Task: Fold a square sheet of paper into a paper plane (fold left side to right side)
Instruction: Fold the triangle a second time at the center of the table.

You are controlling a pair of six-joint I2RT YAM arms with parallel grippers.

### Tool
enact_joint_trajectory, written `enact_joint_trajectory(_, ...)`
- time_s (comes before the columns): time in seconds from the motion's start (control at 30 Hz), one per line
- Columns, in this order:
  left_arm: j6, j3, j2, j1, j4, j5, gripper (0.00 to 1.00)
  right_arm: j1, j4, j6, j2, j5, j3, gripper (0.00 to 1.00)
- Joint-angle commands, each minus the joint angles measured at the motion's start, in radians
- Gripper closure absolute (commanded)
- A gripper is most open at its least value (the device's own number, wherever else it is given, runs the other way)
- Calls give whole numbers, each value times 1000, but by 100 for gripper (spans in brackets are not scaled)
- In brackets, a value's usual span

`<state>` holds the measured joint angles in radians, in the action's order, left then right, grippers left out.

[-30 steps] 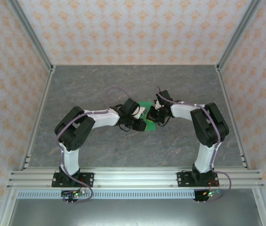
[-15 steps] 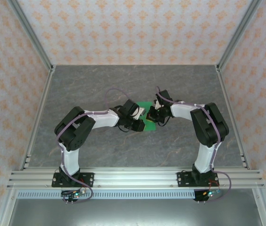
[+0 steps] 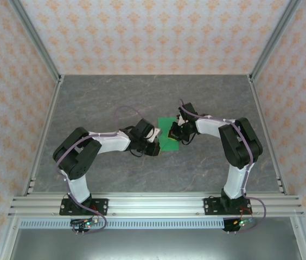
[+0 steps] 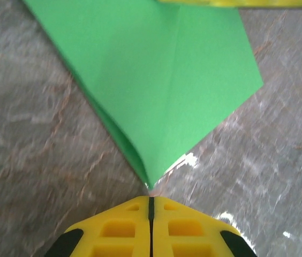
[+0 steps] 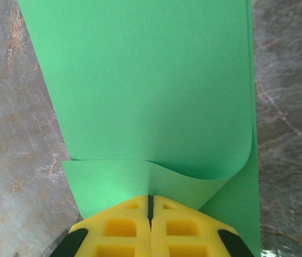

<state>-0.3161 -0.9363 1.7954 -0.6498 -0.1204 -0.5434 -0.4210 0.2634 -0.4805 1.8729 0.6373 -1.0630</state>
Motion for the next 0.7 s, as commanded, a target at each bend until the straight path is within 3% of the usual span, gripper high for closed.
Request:
enact_joint_trajectory(0.0,-21,14,-65,36,-41,-27,93,-1,76,17,43,-70,5,95)
enact_joint_trajectory(0.33,-40,-136,34,58,-7,-155,92,-2,75,18,41,-66,5,95)
enact_joint_trajectory(0.67,-3,-187,147,55,-31,-147,92,-1,73,20,40,-56,0,95)
